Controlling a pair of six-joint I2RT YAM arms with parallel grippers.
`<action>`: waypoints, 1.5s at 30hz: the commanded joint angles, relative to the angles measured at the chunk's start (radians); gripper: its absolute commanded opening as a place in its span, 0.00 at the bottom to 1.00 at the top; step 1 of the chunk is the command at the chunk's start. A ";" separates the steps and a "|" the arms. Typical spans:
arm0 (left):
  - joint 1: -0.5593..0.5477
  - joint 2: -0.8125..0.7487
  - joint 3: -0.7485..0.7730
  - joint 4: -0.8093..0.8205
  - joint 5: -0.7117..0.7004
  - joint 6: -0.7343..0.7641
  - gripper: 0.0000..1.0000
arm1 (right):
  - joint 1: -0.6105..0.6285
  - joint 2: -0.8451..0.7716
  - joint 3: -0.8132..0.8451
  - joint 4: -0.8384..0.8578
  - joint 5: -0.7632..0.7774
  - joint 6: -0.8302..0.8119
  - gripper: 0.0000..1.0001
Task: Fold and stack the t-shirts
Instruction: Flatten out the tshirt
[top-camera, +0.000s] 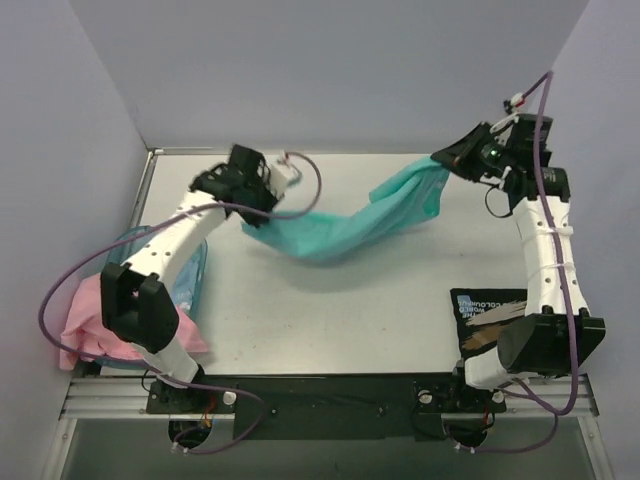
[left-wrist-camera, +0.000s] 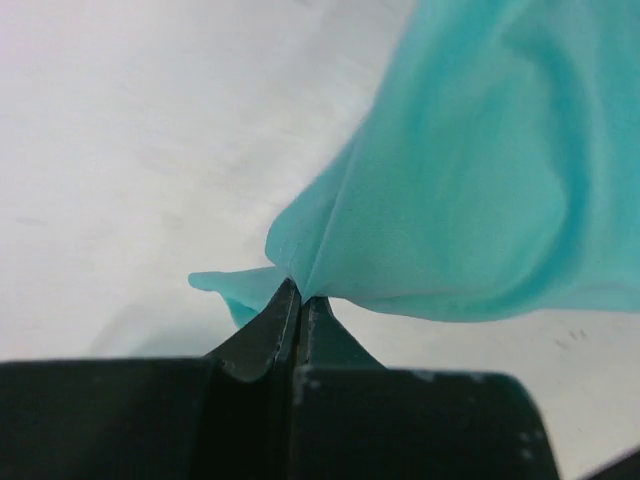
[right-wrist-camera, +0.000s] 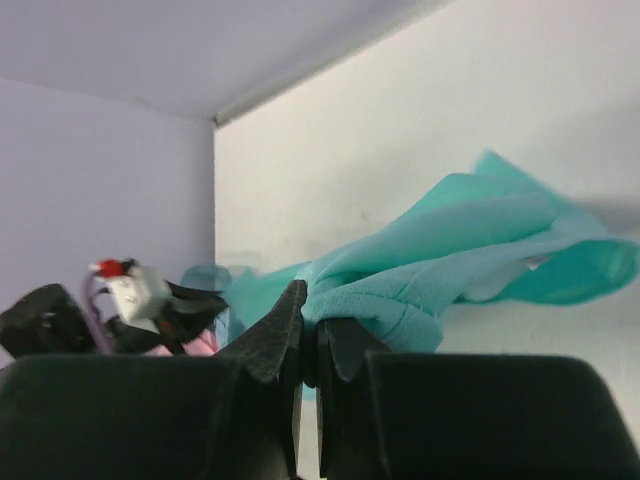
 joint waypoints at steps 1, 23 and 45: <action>0.183 -0.061 0.440 -0.066 -0.001 0.019 0.00 | -0.039 0.033 0.319 -0.096 -0.133 -0.080 0.00; 0.217 -0.239 0.508 -0.534 0.303 0.055 0.00 | -0.045 -0.431 0.174 -0.314 -0.121 -0.223 0.00; 0.214 0.245 0.430 -0.298 0.262 0.135 0.66 | 0.214 0.367 0.234 -0.457 0.605 -0.379 0.61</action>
